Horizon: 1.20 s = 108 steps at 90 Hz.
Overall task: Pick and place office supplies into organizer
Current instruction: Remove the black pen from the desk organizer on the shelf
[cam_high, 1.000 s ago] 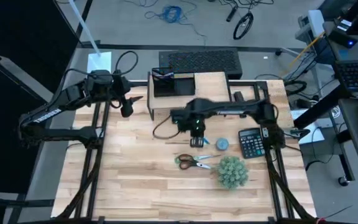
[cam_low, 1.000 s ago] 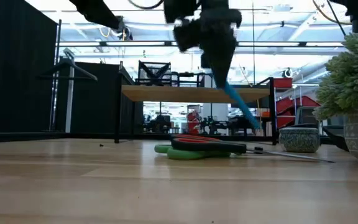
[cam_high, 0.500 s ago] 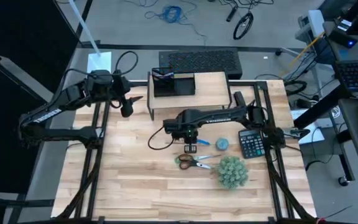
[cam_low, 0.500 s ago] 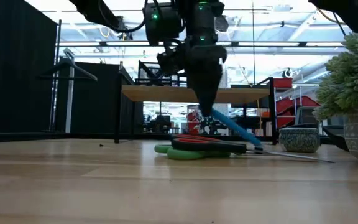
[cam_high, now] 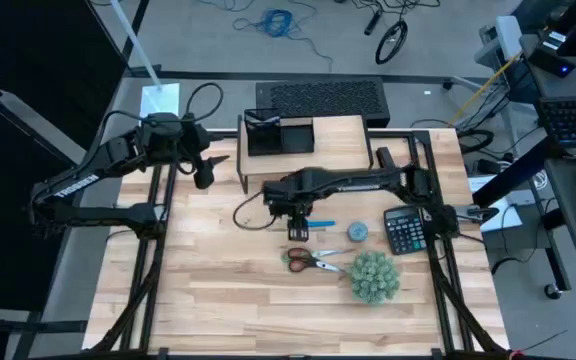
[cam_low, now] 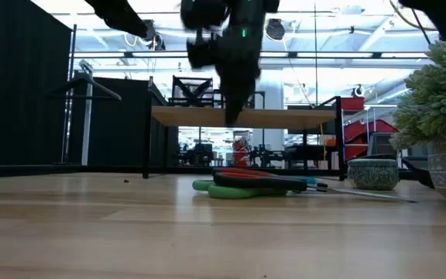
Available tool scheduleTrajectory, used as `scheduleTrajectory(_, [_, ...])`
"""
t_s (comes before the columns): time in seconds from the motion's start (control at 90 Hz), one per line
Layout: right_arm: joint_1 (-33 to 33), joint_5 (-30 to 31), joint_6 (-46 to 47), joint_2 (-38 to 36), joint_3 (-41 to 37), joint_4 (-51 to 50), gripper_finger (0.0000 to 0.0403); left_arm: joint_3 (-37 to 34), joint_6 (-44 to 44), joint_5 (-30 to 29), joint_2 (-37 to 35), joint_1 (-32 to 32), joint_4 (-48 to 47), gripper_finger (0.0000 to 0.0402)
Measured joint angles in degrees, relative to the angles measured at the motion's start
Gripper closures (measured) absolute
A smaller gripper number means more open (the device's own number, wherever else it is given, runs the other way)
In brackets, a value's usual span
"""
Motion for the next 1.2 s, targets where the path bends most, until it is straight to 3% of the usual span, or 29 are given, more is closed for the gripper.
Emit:
scheduleTrajectory(0.256, [-6.2,1.3,-2.5,-11.7,0.1,15.0,0.0225,0.0,-1.2,-0.1,0.0,0.0,0.2,0.0166])
scheduleTrajectory(0.433, [-11.8,3.5,-6.9,-15.6,0.1,24.5,0.0225,0.0,-1.2,-1.7,0.0,0.0,0.1,0.0166])
scheduleTrajectory(0.678, [-21.0,4.7,-5.5,-14.5,0.1,31.2,0.0225,0.0,-1.2,-1.8,0.0,0.4,0.2,0.0166])
scheduleTrajectory(0.8, [-24.2,1.7,-4.4,-14.2,0.0,32.5,0.0225,0.0,-1.2,-1.8,0.7,2.7,2.1,0.0166])
scheduleTrajectory(0.956, [-25.3,-4.4,-2.5,-13.2,0.1,38.1,0.0225,0.0,-1.2,-1.8,1.8,7.9,6.2,0.0167])
scheduleTrajectory(1.2, [-25.0,-6.0,-3.5,-8.6,0.1,44.7,0.0225,0.0,-3.3,4.6,6.8,14.8,9.8,0.0191])
